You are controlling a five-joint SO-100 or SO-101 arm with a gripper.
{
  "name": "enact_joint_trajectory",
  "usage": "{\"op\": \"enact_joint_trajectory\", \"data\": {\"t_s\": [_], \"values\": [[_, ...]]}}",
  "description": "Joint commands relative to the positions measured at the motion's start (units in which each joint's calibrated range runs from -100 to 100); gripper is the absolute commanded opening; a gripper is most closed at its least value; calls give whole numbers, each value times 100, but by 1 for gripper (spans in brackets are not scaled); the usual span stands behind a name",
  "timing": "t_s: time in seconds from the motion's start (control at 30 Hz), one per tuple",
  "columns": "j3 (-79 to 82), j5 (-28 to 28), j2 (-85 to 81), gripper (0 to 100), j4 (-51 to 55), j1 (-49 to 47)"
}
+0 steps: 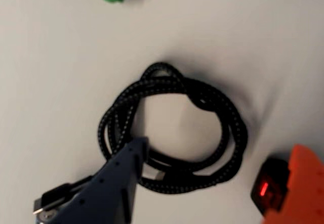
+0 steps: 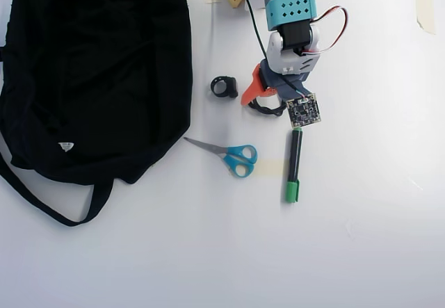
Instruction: Put the cable into the black bag
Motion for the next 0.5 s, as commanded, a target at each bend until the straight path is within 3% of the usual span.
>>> {"op": "enact_joint_trajectory", "data": {"t_s": [0.0, 0.37, 0.47], "values": [[-60, 12, -21, 35, -46, 40], [30, 117, -13, 36, -46, 48], [30, 227, -13, 41, -46, 33]]}}
